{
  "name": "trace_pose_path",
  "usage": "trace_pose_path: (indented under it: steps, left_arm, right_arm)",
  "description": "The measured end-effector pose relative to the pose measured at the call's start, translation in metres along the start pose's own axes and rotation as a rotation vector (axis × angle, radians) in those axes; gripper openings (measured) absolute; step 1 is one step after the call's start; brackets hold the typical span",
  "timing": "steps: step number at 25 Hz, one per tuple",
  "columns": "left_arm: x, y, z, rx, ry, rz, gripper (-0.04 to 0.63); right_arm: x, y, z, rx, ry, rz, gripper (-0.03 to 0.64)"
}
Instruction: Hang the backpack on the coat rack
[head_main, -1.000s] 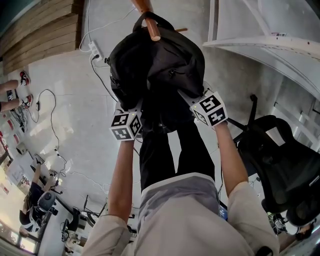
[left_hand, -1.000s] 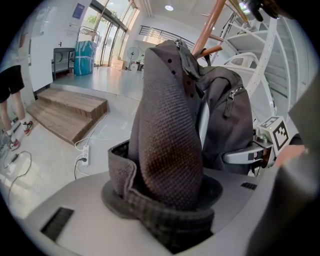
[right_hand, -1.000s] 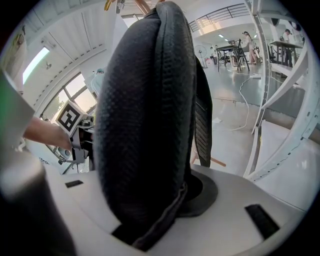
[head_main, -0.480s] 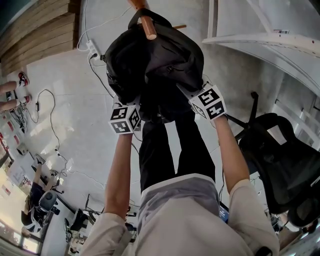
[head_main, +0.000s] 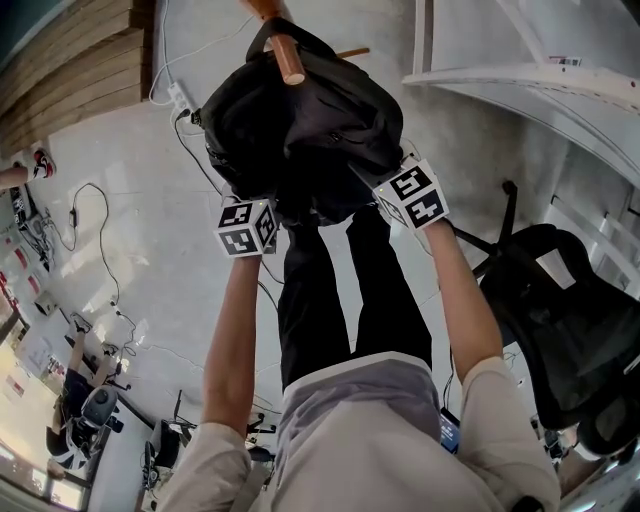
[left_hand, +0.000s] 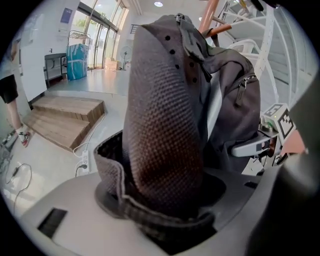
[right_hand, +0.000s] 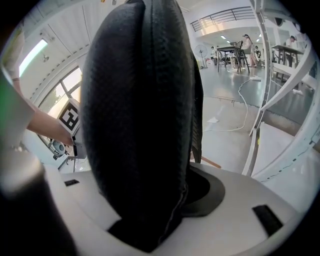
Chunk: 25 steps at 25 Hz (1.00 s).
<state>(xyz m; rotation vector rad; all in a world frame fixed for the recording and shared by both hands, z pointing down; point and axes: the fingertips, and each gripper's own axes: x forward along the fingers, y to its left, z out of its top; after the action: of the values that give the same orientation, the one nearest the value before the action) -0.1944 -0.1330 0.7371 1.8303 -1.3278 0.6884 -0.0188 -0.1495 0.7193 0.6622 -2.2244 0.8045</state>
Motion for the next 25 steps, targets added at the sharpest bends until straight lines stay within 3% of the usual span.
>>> trace_pose_path:
  steps: [9, 12, 16, 25]
  left_arm:
    - [0.019, 0.004, 0.001, 0.02, 0.039, -0.007, 0.292]
    - [0.023, 0.006, 0.0, -0.004, 0.053, -0.017, 0.324]
    - [0.027, 0.015, 0.017, -0.05, 0.013, -0.01, 0.325]
    - [0.035, 0.01, 0.078, -0.013, -0.084, -0.047, 0.304]
  right_arm:
    - [0.01, -0.014, 0.006, 0.01, 0.009, -0.01, 0.253]
    - [0.014, -0.014, 0.005, 0.016, 0.012, -0.011, 0.261]
    - [0.022, -0.02, 0.005, 0.013, 0.017, -0.035, 0.267]
    - [0.034, -0.061, 0.017, 0.003, -0.009, -0.156, 0.288]
